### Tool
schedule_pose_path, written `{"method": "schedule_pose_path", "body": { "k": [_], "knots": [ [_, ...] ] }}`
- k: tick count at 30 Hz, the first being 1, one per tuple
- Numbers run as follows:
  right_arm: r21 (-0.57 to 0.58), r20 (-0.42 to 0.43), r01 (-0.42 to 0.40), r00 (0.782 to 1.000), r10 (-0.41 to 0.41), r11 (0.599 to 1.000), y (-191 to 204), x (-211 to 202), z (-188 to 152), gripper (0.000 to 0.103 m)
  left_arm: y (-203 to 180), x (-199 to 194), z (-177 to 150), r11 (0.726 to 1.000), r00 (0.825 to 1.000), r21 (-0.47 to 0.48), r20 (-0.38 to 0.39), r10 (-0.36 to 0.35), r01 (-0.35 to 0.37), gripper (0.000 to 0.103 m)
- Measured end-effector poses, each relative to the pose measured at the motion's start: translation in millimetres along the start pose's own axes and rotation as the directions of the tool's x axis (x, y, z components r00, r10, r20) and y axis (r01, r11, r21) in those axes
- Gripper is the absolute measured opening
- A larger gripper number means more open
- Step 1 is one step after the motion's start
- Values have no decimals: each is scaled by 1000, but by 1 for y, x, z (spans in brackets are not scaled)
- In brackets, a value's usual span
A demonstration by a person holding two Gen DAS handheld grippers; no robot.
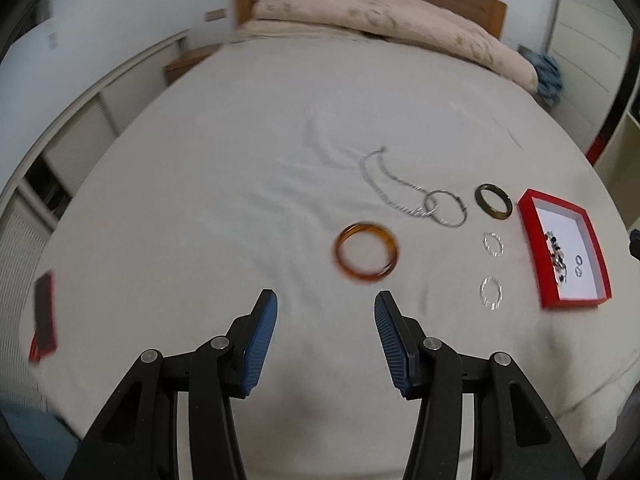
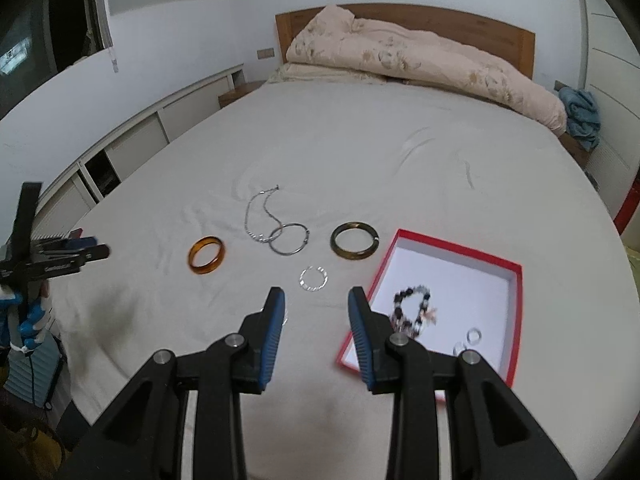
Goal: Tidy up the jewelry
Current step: 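Grasp the silver chain necklace with the left tool while the right tool grasps the dark brown bangle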
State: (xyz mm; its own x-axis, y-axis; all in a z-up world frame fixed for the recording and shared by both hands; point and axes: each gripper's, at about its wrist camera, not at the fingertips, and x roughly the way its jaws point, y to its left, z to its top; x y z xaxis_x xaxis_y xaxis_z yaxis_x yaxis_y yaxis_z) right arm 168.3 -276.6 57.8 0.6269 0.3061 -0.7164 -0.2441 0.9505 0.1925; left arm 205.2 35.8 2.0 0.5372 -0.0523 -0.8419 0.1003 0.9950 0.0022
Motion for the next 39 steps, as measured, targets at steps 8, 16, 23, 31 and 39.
{"method": "schedule_pose_path", "body": {
  "k": [8, 16, 23, 31, 39],
  "knots": [
    [-31, -88, -9, 996, 6, 999, -34, 88, 45, 32, -46, 97, 78, 997, 994, 59, -101, -34, 41, 50],
    [-93, -226, -17, 974, -5, 996, -58, 187, 81, 32, -59, 178, 110, 997, 982, 77, -191, 0, 15, 50],
    [-183, -361, -30, 932, -38, 983, -53, 255, 78, 32, -63, 211, 113, 995, 969, 98, -245, 11, 13, 50],
    [-219, -459, -40, 886, -67, 975, -53, 289, 74, 28, -58, 222, 116, 995, 965, 90, -261, -11, 36, 46],
    [-285, -424, -38, 901, -90, 958, -32, 290, 66, 8, -61, 216, 113, 995, 979, 86, -201, -35, 53, 2]
  ]
}}
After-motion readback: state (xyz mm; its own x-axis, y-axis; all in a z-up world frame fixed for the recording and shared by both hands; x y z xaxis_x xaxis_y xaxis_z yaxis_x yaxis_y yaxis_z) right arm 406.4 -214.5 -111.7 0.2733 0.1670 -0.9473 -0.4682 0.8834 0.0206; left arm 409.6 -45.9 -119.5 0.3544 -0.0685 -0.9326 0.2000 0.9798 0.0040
